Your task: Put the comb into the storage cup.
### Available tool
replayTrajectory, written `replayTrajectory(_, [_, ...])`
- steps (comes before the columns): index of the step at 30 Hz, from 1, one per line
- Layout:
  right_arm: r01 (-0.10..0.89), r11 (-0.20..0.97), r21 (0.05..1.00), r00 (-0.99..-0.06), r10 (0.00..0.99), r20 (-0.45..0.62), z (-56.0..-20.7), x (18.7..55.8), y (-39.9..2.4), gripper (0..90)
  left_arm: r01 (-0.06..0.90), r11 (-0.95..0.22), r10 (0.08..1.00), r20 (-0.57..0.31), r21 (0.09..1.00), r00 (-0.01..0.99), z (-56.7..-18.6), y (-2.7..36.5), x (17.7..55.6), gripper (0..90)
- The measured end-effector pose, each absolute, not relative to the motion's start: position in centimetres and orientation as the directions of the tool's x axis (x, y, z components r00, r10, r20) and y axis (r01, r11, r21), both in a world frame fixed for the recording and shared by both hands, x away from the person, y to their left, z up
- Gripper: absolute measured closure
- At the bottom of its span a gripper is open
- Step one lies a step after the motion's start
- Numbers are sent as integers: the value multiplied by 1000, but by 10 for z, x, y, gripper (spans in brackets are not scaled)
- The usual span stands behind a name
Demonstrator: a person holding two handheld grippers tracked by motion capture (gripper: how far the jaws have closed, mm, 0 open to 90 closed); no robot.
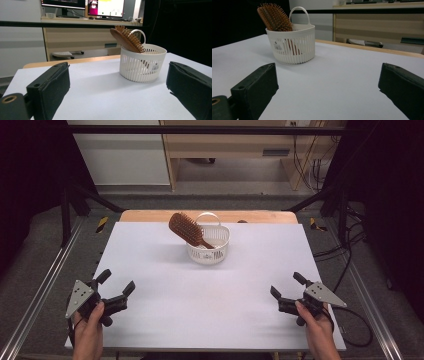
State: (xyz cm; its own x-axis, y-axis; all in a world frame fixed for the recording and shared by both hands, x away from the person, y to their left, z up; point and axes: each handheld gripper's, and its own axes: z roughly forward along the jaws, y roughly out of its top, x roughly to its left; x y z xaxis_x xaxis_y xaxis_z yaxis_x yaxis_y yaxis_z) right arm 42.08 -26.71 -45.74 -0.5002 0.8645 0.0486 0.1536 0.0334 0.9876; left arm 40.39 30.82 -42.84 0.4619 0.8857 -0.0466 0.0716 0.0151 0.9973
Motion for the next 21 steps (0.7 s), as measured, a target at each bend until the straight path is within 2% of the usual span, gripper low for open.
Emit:
replayTrajectory(13, [141,60,988,-529,848,24,-458,422,-256,29,60,32,861,-58,998,505,-437,306,390,51])
replayTrajectory(21, [138,47,989,-547,837,37,-458,424,-250,31,16,7,874,-14,1000,485,-435,301,383,51])
